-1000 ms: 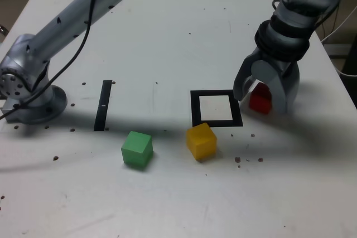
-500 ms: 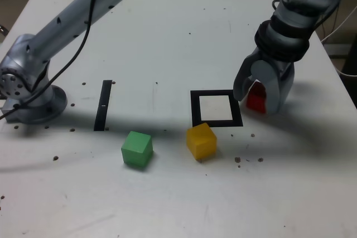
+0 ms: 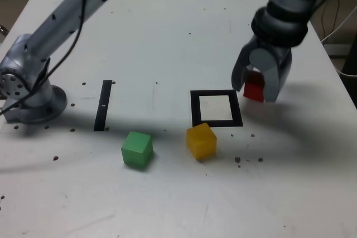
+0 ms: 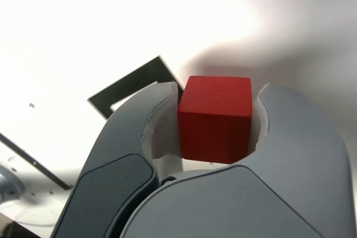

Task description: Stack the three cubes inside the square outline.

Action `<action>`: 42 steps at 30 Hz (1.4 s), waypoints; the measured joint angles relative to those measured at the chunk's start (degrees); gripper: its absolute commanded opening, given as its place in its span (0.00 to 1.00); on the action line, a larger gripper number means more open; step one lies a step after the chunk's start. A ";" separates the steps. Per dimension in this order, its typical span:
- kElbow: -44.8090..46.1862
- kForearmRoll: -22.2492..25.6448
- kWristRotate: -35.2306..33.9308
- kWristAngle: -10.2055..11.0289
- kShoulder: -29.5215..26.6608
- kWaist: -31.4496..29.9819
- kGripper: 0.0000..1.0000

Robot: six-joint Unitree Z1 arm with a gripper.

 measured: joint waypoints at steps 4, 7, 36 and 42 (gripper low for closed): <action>3.54 0.13 -4.69 -0.53 -2.16 -0.01 0.37; 5.92 0.13 -8.39 -1.50 -4.02 -0.01 0.37; 29.91 -12.23 -21.55 -8.07 -15.21 0.08 0.37; 32.68 -14.92 -20.46 -8.07 -15.32 0.80 0.37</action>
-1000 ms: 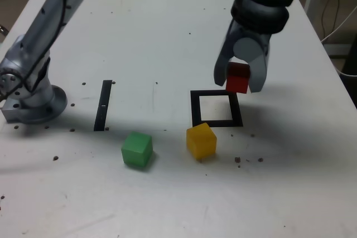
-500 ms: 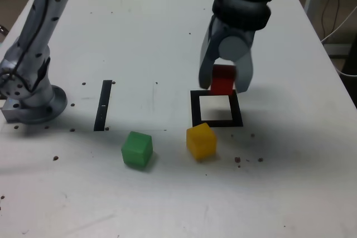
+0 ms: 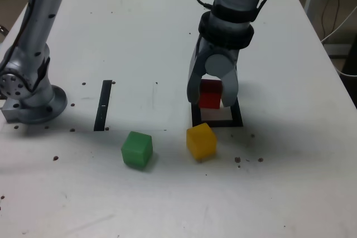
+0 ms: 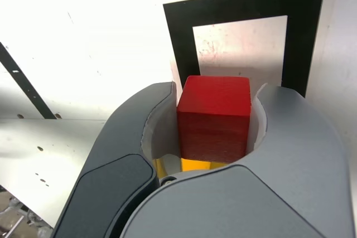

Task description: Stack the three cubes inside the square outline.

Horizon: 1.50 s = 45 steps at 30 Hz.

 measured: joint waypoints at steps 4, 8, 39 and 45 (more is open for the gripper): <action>1.14 -2.02 0.31 0.02 0.00 0.26 0.37; 2.20 -3.73 0.54 -0.15 0.00 0.63 0.37; 6.67 -7.98 2.90 -0.47 -2.24 3.07 0.99; 7.67 -6.23 2.82 0.77 -6.53 3.07 0.99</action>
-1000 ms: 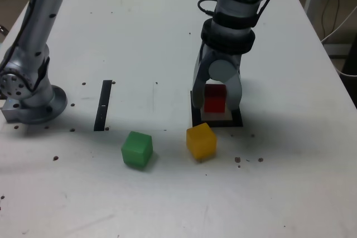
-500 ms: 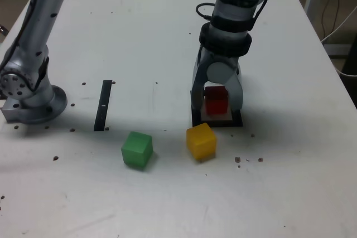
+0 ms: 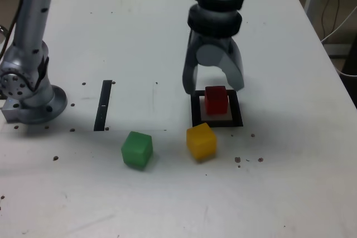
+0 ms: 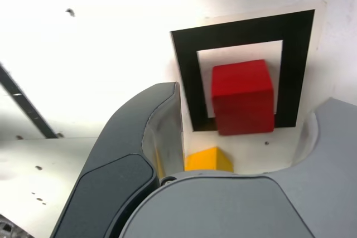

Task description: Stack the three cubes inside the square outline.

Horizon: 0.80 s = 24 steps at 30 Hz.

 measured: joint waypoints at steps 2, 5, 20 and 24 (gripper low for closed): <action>0.12 0.85 -0.10 0.18 -1.00 0.00 0.99; 0.77 1.67 -0.24 0.22 -2.31 -0.01 0.99; 2.07 2.36 -1.25 0.11 -4.56 -5.26 0.99; 1.42 2.39 -3.10 0.03 -4.26 -8.50 0.99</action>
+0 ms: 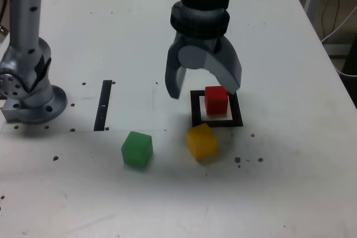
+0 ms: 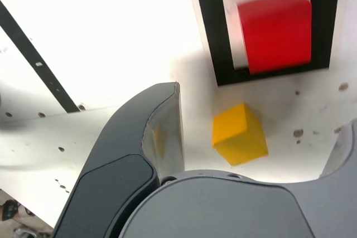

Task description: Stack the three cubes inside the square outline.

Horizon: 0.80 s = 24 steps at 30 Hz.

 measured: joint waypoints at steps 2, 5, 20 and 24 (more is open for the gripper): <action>-0.48 0.00 -0.91 -0.12 0.45 -1.62 0.99; -0.97 0.00 -2.12 -0.37 0.97 -3.66 0.99; -1.92 -0.52 -4.05 -0.42 3.28 -7.69 0.99; -2.13 -0.58 -1.24 0.90 3.30 -7.74 0.99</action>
